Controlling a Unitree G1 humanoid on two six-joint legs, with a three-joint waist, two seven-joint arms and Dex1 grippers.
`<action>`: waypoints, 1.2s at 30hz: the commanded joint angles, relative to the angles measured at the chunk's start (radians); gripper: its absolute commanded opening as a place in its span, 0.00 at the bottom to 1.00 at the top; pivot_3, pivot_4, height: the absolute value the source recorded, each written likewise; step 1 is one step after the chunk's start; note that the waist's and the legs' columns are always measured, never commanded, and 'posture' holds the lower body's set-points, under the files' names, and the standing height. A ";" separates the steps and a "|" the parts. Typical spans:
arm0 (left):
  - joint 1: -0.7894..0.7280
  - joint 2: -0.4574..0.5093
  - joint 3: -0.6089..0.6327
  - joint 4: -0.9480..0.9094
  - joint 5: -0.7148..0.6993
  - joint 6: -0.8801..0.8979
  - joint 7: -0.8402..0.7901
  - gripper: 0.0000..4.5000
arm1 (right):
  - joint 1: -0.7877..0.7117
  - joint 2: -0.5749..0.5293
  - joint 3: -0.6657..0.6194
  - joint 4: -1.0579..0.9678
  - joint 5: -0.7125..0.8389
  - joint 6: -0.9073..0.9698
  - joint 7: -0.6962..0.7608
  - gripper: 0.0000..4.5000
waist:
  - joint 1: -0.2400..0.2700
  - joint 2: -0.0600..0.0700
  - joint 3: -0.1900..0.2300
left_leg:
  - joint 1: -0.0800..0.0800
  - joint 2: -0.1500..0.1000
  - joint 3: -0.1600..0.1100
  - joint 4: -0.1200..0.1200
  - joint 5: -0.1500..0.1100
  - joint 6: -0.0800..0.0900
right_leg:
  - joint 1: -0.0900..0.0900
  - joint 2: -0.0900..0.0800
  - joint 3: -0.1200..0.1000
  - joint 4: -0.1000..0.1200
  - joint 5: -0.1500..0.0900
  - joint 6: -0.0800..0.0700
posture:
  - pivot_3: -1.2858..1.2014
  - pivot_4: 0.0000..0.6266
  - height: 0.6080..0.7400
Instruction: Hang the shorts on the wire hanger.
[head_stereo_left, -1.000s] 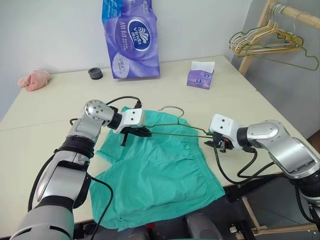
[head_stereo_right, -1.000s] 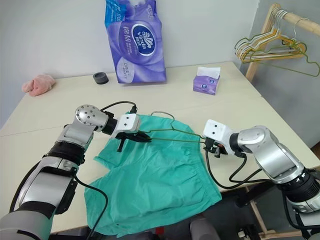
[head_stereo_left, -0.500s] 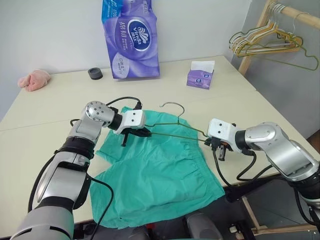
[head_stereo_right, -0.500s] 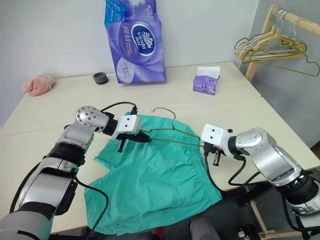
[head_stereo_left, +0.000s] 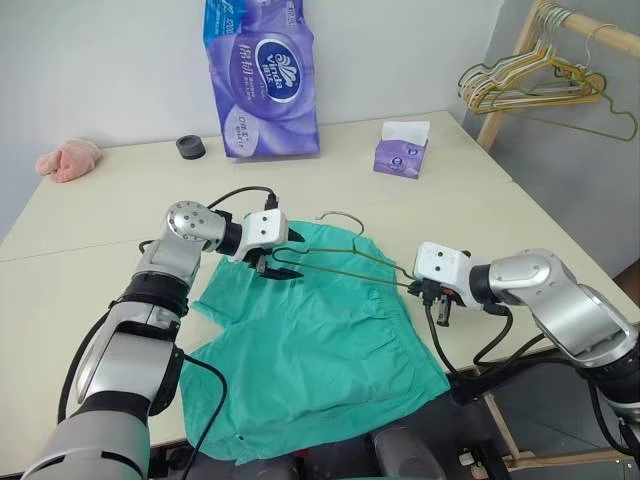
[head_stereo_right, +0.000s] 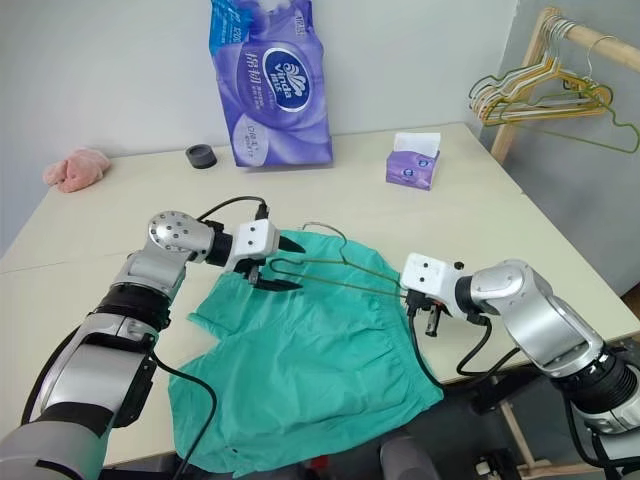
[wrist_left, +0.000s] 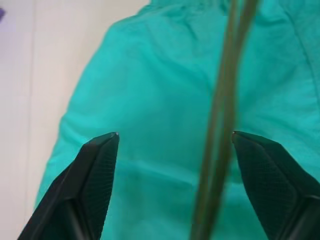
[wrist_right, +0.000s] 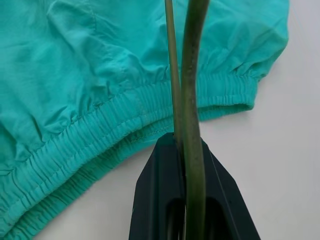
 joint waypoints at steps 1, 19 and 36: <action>-0.057 0.033 0.053 0.032 -0.027 0.014 0.027 0.81 | -0.003 -0.010 -0.049 -0.038 0.015 0.004 0.006 0.00 | 0.000 0.000 0.000 | 0.000 0.000 0.000 0.000 0.000 0.000 | 0.000 0.000 0.000 0.000 0.000 0.000 | 0.41 0.12 1.00; -0.095 0.060 0.176 0.223 -0.093 0.128 0.079 0.81 | 0.382 0.028 -0.604 -0.211 0.314 0.336 -0.098 0.00 | 0.005 -0.001 -0.003 | -0.001 -0.001 -0.001 0.002 0.000 0.000 | 0.001 0.000 -0.001 0.001 0.000 0.000 | 0.40 0.11 1.00; -0.040 0.000 0.149 0.138 -0.090 0.163 0.009 0.81 | 0.439 0.217 -0.806 -0.265 0.527 0.475 -0.259 0.00 | -0.011 0.001 -0.004 | -0.001 0.000 -0.002 0.001 0.000 0.000 | 0.000 0.000 -0.001 0.001 0.000 0.000 | 0.39 0.11 1.00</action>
